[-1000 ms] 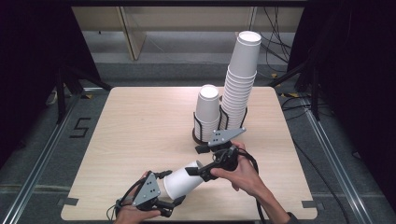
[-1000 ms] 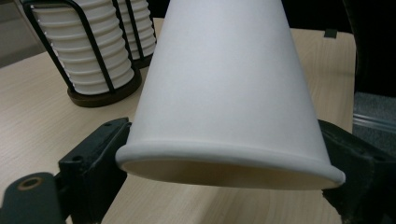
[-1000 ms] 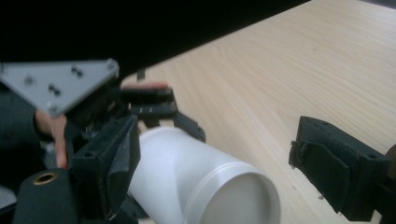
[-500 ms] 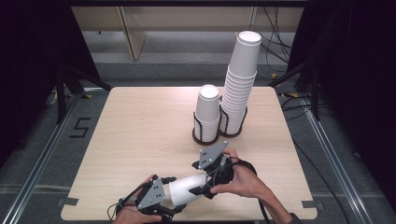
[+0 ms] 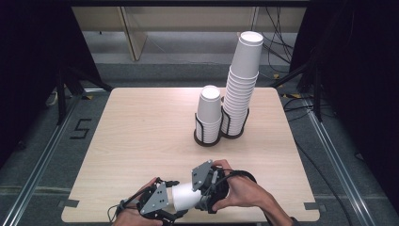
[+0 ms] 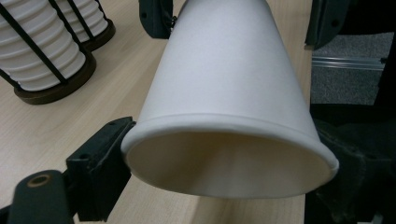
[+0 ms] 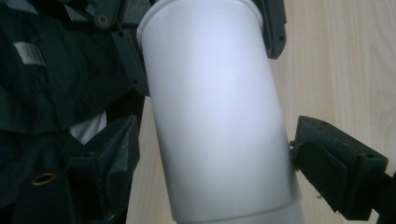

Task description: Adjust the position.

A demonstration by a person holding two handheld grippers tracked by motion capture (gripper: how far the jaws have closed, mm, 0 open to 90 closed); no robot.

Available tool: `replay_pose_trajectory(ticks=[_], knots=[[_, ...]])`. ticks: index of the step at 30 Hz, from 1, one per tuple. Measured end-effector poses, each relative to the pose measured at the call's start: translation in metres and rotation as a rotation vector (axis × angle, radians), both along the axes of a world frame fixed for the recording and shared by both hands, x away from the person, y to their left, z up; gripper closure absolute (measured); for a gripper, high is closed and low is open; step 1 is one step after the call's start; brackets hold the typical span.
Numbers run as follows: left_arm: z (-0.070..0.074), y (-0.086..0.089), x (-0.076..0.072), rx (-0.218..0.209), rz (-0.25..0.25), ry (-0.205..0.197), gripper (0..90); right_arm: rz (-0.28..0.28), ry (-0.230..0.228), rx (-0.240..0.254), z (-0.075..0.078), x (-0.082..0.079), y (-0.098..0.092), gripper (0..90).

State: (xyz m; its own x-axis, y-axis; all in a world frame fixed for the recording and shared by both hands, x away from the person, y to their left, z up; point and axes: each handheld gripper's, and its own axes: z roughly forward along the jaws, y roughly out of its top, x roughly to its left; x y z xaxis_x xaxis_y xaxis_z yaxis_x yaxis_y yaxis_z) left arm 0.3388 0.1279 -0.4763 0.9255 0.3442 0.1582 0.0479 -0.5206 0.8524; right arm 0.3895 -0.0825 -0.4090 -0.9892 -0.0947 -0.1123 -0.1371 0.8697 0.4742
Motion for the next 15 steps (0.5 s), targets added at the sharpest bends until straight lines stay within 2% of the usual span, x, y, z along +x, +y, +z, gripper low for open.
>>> replay_pose_trajectory(ticks=[1, 8, 9, 10, 11, 13, 14, 15], knots=[[0.001, 0.0, -0.001, -0.006, -0.009, -0.002, 13.4, 0.012, -0.018, -0.028, -0.002, -0.002, 0.002, 16.5], [0.005, 0.0, -0.004, -0.008, -0.031, -0.008, 13.4, 0.043, -0.024, -0.062, -0.008, -0.005, 0.008, 17.1], [0.005, 0.0, -0.004, -0.01, -0.029, -0.009, 13.3, 0.041, -0.023, -0.074, -0.011, -0.005, 0.009, 17.2], [0.006, 0.001, -0.004, -0.008, -0.031, -0.001, 13.3, 0.009, -0.013, -0.091, -0.012, -0.007, 0.009, 17.1], [0.006, 0.001, -0.004, -0.008, -0.036, -0.002, 13.3, 0.062, -0.039, -0.079, -0.014, -0.003, 0.011, 17.1], [0.005, 0.001, -0.004, -0.014, -0.041, -0.002, 13.3, 0.054, -0.025, -0.085, -0.015, -0.004, 0.01, 17.5], [0.006, 0.001, -0.003, -0.006, -0.044, -0.006, 13.2, -0.002, 0.004, -0.104, -0.015, -0.007, 0.009, 19.2], [0.006, 0.001, -0.004, -0.005, -0.038, -0.002, 13.2, 0.0, 0.007, -0.096, -0.016, -0.006, 0.01, 20.9]])
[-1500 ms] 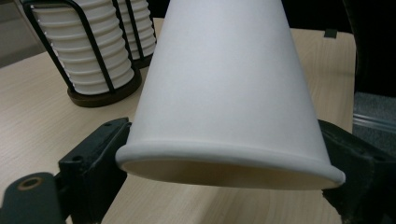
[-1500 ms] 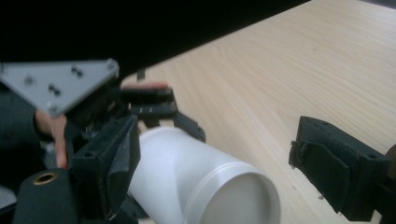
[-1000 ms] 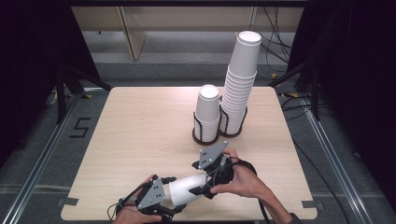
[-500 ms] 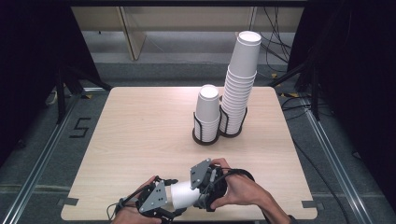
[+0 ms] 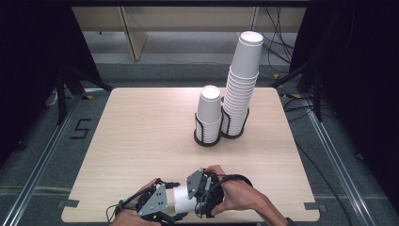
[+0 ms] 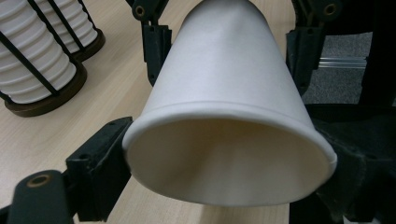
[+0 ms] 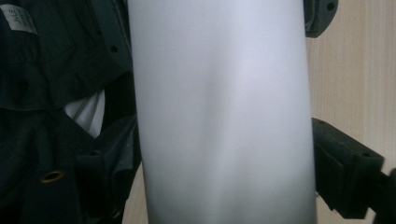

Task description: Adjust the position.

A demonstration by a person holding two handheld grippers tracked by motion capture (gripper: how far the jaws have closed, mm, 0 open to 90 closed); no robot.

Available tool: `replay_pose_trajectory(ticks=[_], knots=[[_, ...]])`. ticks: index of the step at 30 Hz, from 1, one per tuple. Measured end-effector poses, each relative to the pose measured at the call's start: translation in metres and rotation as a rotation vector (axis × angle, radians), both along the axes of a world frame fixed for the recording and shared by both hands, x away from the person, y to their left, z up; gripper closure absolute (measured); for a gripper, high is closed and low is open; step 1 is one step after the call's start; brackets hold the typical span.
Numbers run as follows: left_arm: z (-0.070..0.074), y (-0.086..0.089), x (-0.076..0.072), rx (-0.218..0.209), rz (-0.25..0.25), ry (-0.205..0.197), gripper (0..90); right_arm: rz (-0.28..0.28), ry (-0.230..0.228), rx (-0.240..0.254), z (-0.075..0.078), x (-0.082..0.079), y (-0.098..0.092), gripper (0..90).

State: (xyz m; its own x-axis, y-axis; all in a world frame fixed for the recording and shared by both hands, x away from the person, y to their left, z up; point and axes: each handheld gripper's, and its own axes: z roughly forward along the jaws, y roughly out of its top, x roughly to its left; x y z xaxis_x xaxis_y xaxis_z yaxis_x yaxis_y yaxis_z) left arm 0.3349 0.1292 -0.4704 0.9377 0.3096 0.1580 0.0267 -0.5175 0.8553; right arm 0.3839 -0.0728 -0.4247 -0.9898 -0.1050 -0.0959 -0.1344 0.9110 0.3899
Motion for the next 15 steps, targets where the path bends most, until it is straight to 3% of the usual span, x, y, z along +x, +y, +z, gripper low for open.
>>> replay_pose_trajectory(ticks=[1, 2, 4, 5, 6, 7, 8, 9, 10, 11, 15], knots=[[-0.0009, -0.0004, 0.0003, -0.018, -0.002, 0.002, 13.1, 0.039, -0.01, 0.015, -0.0009, 0.0034, 0.0009, 21.1], [-0.0005, 0.0, 0.0005, -0.016, -0.005, 0.0, 13.1, -0.008, 0.008, -0.008, -0.0004, -0.0003, -0.001, 21.4], [0.0001, -0.0001, -0.0003, -0.024, -0.004, 0.001, 12.8, 0.027, -0.01, 0.001, -0.001, 0.0012, -0.0003, 22.3], [0.0009, 0.0003, 0.0002, -0.024, -0.009, 0.005, 11.1, 0.002, 0.005, -0.012, -0.0009, -0.0016, -0.0013, 22.4], [0.0, 0.0013, 0.0015, -0.043, -0.012, 0.002, 10.5, 0.063, -0.009, 0.012, -0.0017, 0.003, -0.0003, 22.4], [0.0, 0.0013, 0.0015, -0.043, -0.012, 0.002, 9.7, 0.063, -0.009, 0.012, -0.0017, 0.003, -0.0003, 22.4], [-0.0005, 0.0021, 0.0016, -0.072, -0.005, 0.009, 9.7, 0.004, 0.015, 0.0, -0.0004, -0.0008, -0.0029, 22.4], [-0.0004, 0.0029, 0.002, -0.082, 0.002, 0.009, 9.1, 0.026, -0.002, 0.017, -0.0001, 0.0013, -0.003, 22.3], [-0.0004, 0.0044, 0.0033, -0.095, 0.009, 0.017, 8.2, -0.003, 0.003, 0.01, 0.0009, -0.0005, -0.0042, 22.3], [-0.0019, 0.0035, 0.0033, -0.132, 0.026, 0.026, 4.9, 0.064, -0.042, 0.043, 0.0038, 0.0037, -0.0043, 22.3], [-0.0019, 0.006, 0.0066, -0.168, 0.048, 0.05, 0.0, 0.054, -0.037, 0.058, 0.0066, 0.002, -0.0056, 22.3]])
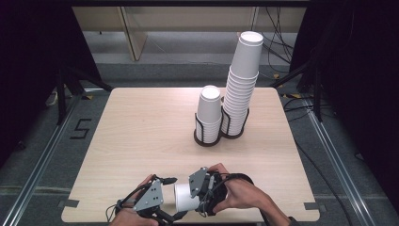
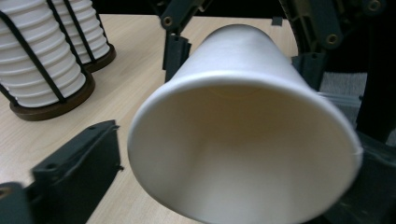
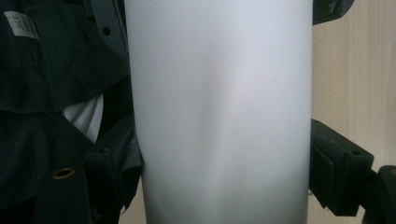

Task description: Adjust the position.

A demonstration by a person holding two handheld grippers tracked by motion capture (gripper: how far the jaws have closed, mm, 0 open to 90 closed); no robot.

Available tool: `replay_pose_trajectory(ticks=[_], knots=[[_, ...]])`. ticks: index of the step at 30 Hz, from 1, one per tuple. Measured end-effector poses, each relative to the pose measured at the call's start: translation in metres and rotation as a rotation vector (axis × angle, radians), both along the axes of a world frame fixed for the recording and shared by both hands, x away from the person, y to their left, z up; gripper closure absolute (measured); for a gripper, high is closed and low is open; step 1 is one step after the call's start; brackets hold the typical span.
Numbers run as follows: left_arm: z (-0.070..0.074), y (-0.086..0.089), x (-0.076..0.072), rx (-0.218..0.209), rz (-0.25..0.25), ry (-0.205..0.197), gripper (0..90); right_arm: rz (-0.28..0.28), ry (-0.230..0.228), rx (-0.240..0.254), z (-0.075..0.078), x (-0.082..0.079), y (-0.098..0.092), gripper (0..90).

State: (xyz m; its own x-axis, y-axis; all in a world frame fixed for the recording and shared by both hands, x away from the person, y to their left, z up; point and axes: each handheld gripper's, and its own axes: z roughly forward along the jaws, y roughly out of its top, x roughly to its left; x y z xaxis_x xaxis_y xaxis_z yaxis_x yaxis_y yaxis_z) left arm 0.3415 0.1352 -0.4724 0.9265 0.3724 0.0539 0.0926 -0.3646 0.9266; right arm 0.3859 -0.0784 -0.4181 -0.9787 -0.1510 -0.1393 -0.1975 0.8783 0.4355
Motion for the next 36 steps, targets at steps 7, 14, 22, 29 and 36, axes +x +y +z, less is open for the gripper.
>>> replay_pose_trajectory(ticks=[7, 14, 22, 29, 36], knots=[[-0.002, 0.005, 0.004, -0.052, 0.028, 0.037, 0.8, -0.053, -0.01, -0.003, 0.003, 0.002, -0.006, 22.4], [-0.002, 0.012, 0.01, -0.181, 0.089, 0.076, 7.6, -0.109, 0.03, 0.142, 0.016, 0.016, -0.024, 22.2], [0.001, 0.013, 0.009, -0.249, 0.099, 0.113, 12.9, -0.112, 0.083, 0.259, 0.019, 0.023, -0.034, 22.1], [0.004, 0.009, 0.006, -0.299, 0.099, 0.114, 6.8, -0.092, 0.116, 0.286, 0.014, 0.023, -0.031, 22.0], [0.006, 0.008, 0.006, -0.341, 0.104, 0.119, 0.5, -0.077, 0.173, 0.319, 0.009, 0.021, -0.027, 21.9]])
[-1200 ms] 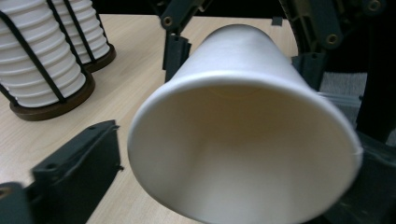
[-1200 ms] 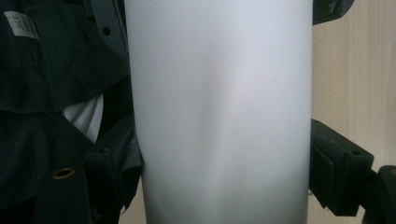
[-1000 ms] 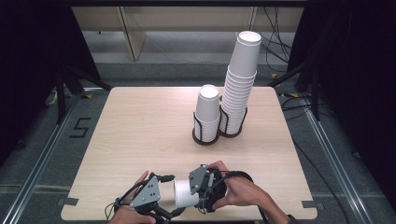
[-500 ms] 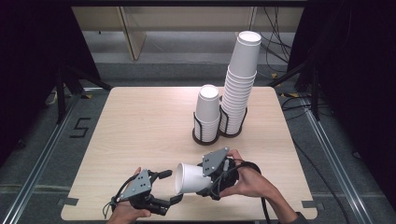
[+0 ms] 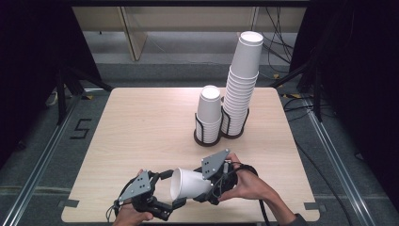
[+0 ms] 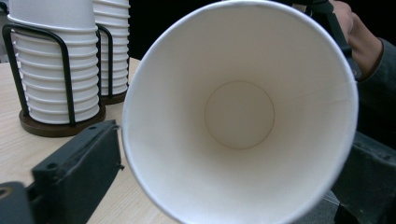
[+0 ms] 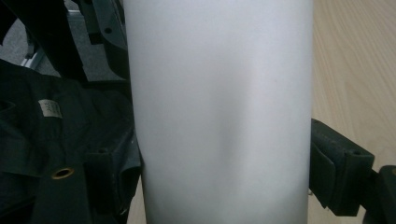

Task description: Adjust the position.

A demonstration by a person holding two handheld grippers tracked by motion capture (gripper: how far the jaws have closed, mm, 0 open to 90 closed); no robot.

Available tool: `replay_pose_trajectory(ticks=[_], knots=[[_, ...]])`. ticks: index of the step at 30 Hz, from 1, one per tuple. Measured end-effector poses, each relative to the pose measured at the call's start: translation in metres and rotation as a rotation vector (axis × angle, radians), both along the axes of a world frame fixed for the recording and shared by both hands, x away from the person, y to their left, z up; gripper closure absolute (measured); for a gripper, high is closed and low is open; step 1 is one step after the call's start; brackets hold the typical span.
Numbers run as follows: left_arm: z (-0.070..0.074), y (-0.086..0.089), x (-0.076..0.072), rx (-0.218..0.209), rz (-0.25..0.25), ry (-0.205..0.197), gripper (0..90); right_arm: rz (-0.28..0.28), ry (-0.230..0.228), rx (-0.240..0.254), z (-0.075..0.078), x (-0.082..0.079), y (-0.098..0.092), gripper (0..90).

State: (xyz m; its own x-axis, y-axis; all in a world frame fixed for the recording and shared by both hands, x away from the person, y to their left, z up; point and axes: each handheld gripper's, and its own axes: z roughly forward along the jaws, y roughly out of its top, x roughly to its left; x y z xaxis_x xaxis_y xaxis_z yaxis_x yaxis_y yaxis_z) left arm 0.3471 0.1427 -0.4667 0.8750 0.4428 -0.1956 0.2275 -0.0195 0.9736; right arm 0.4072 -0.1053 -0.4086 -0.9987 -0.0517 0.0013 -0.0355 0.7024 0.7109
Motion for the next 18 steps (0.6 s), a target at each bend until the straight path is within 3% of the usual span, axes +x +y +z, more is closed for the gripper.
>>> replay_pose_trajectory(ticks=[9, 18], knots=[[0.0007, -0.0014, -0.0014, -0.024, 0.0, -0.011, 0.2, 0.021, 0.027, 0.051, -0.0049, -0.0007, 0.0041, 21.8], [0.0033, 0.0024, -0.0005, -0.043, -0.022, -0.032, 7.7, 0.02, 0.063, 0.095, -0.0085, 0.0014, 0.0039, 21.7]])
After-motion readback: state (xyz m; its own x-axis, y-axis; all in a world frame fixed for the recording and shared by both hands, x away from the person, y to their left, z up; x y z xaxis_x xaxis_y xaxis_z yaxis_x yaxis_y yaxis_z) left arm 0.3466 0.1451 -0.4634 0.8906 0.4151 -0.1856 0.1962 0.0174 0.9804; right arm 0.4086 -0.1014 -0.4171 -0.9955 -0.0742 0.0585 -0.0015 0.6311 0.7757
